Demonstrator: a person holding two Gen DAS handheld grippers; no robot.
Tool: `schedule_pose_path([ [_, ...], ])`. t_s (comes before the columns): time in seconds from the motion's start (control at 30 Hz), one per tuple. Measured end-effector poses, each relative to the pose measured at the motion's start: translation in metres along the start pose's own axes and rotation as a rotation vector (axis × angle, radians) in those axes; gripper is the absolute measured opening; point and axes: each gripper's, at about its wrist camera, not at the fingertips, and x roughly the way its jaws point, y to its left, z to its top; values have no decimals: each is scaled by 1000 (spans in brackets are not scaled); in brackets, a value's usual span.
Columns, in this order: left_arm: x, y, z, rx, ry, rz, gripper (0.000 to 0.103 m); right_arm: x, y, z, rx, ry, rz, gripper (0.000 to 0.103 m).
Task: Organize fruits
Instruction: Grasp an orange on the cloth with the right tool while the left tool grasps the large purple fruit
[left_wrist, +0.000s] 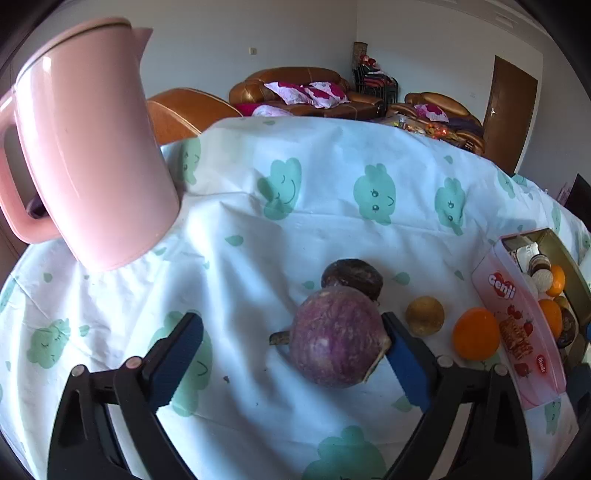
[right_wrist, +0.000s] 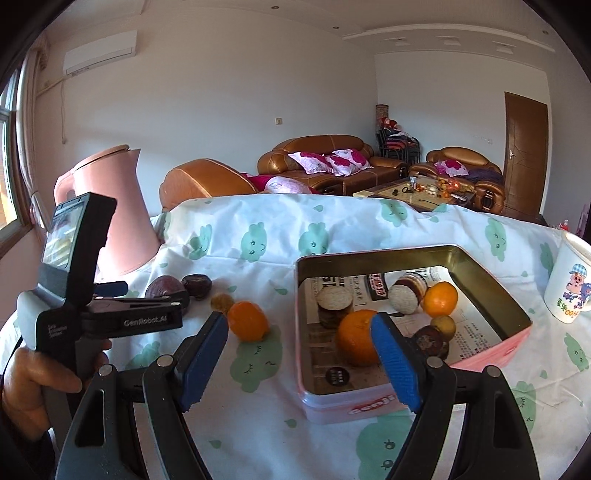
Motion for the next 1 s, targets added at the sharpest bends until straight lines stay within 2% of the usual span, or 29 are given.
schedule_pose_path([
  [0.07,5,4,1,-22,29,-41,94,3,7,0,-32,10,13,81],
  [0.13,7,5,0,-25,40,-68,88,7,15,1,-61,21,25,81],
  [0.2,6,2,0,-16,42,-68,86,12,22,5,-94,26,30,81],
  [0.27,5,1,0,-6,31,-85,78,20,30,9,-129,41,34,81],
  [0.3,3,0,0,0,23,-107,64,24,32,10,-143,54,37,80],
  [0.37,-2,-2,-2,17,7,-110,59,33,36,12,-160,84,47,76],
  [0.43,-11,-3,-3,36,-15,-113,49,43,38,13,-178,123,49,62],
  [0.57,-25,9,1,-1,-60,-85,49,62,41,13,-207,191,64,50],
  [0.7,-27,31,7,-78,-68,-66,49,74,50,17,-273,211,51,48],
  [0.8,-29,37,8,-97,-81,-49,49,81,60,17,-328,239,59,48],
  [0.87,-32,36,9,-87,-100,-29,49,89,68,14,-382,272,27,43],
  [0.93,-34,34,9,-75,-117,-10,49,98,72,10,-433,295,-35,42],
  [1.0,-34,34,8,-76,-119,-6,49,104,68,9,-423,311,-37,38],
])
